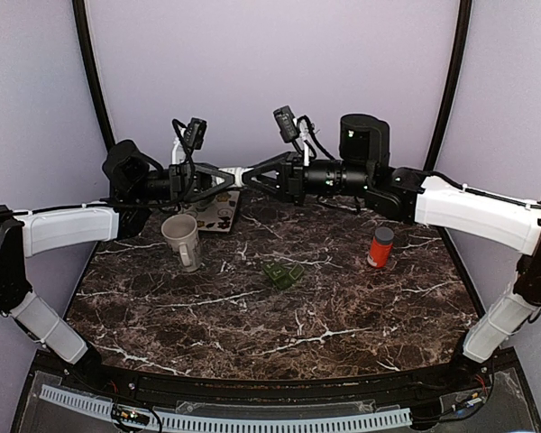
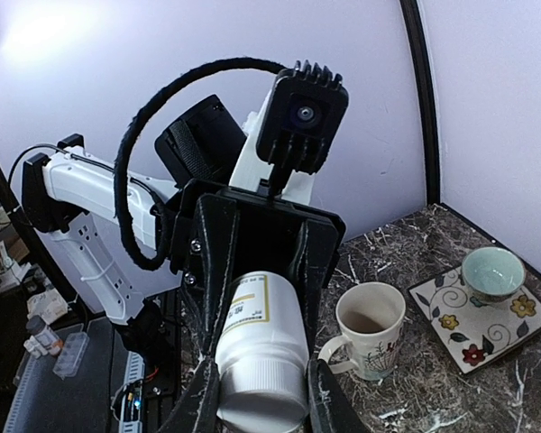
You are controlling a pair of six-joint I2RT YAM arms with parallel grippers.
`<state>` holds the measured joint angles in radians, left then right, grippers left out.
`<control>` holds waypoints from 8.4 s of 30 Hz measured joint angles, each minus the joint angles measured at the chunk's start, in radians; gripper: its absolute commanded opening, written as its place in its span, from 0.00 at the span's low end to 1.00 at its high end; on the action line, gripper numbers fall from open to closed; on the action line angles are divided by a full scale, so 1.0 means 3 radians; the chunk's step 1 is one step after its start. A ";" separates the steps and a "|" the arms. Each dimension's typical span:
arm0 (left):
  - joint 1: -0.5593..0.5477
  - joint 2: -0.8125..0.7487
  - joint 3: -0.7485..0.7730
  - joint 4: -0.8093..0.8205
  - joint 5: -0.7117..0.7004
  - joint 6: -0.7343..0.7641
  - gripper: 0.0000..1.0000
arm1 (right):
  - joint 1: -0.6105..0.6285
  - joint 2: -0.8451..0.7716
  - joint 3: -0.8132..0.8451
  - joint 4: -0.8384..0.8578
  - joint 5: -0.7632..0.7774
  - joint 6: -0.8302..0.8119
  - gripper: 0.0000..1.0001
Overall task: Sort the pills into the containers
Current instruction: Open the lid of the pill bottle, then pour the pill into the compartment of the pill container.
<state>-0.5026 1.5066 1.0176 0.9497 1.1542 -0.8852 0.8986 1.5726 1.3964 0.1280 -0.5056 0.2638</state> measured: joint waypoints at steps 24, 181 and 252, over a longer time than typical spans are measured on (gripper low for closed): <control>-0.0039 0.0067 -0.0009 0.0379 0.0027 -0.0488 0.00 | 0.0015 -0.0140 -0.0092 -0.0033 0.0123 -0.0777 0.20; -0.1141 0.1748 -0.1288 0.1331 -0.2782 0.0425 0.00 | -0.0225 -0.1614 -0.2210 0.0721 0.1169 -0.0160 0.11; -0.1142 0.1848 -0.1090 0.0764 -0.3043 0.0537 0.00 | -0.0247 -0.1621 -0.2270 0.0722 0.1169 -0.0134 0.10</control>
<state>-0.8452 2.0609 0.6907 1.1790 0.2413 -0.7242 0.8246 1.0863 0.7155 0.3447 -0.1551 0.2237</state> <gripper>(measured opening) 0.322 0.256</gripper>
